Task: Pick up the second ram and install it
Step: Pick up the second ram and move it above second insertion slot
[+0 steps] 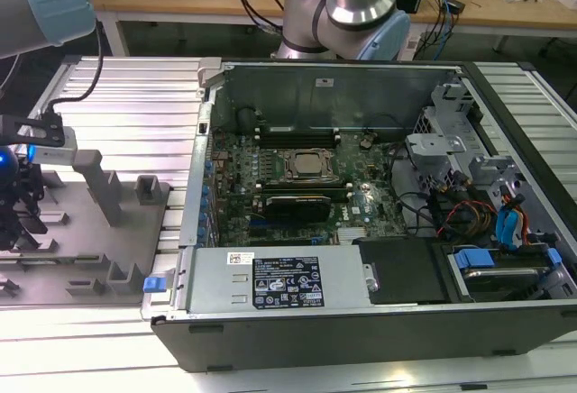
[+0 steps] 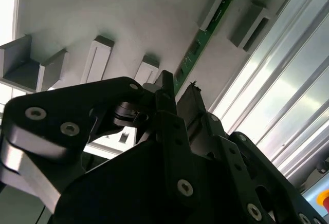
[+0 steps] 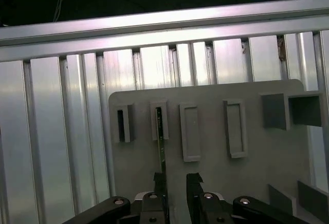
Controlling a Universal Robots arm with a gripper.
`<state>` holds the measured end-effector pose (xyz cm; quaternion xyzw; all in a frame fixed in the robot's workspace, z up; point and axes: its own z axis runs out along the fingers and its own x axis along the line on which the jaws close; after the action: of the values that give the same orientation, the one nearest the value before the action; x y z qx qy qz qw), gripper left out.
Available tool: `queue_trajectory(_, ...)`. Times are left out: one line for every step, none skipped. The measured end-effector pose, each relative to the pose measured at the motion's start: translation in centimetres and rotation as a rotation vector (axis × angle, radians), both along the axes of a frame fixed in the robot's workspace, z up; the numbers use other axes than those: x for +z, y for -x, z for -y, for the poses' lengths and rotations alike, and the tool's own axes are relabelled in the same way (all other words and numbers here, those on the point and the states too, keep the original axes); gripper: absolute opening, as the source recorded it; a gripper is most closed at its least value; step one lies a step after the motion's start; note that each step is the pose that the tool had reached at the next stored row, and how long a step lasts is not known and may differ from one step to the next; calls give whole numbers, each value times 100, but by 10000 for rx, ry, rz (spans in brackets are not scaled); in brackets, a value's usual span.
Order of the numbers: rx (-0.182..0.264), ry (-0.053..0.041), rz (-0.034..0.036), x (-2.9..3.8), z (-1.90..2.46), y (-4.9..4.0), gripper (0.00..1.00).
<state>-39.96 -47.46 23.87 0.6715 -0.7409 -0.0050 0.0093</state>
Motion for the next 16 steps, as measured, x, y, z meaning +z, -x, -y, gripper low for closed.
queue_trajectory(1, 1, 0, -9, 2, 0, 30)
queue_trajectory(1, 1, -1, -29, 6, 0, 30)
queue_trajectory(6, 0, 0, -59, 17, 1, 30)
queue_trajectory(19, 0, 0, -84, 30, 4, 30)
queue_trajectory(46, -1, 1, -108, 44, 5, 30)
queue_trajectory(57, -1, 1, -120, 51, 5, 30)
queue_trajectory(78, -1, 1, -144, 63, 4, 30)
queue_trajectory(96, -1, 1, -161, 71, 4, 30)
queue_trajectory(120, 0, 1, -176, 76, 2, 30)
queue_trajectory(172, -1, 1, -199, 83, -9, 30)
queue_trajectory(265, 1, -1, -224, 89, -31, 30)
queue_trajectory(401, 0, -1, -252, 92, -44, 30)
queue_trajectory(516, 0, 0, -269, 93, -49, 30)
queue_trajectory(613, -2, -1, -292, 96, -54, 30)
queue_trajectory(654, -4, 1, -319, 100, -56, 30)
queue_trajectory(679, -8, -1, -341, 105, -56, 30)
